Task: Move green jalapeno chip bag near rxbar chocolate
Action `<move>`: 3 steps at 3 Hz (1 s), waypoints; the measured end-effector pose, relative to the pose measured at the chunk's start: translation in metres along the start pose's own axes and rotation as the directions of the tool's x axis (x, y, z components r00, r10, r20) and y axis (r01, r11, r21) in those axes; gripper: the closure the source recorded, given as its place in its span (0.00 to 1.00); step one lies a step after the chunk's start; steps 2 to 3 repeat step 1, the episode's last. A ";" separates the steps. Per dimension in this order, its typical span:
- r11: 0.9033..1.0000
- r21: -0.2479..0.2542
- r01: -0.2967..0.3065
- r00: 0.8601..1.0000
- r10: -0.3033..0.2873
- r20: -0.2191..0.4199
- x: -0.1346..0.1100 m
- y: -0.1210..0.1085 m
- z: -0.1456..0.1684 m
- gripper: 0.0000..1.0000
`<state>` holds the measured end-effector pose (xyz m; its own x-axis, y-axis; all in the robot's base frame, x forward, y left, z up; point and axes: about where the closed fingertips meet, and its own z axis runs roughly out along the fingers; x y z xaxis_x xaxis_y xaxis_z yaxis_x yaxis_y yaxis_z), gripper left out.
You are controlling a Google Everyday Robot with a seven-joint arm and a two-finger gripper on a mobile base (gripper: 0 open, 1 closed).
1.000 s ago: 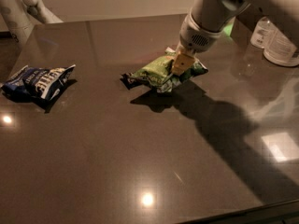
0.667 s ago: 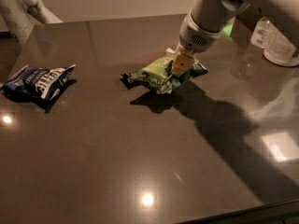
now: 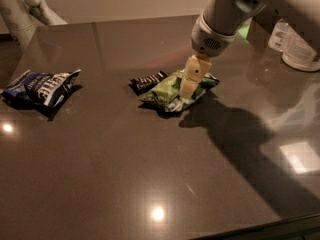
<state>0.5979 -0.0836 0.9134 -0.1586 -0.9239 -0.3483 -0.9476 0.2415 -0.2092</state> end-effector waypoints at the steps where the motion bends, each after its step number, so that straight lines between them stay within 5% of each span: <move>1: 1.000 0.000 0.000 1.000 0.000 0.000 0.000 0.000 0.000 0.00; 3: 1.000 0.000 0.000 1.000 0.000 0.000 0.000 0.000 0.000 0.00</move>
Offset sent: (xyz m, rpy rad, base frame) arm 0.0000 0.0000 0.0000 0.0000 0.0000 0.0000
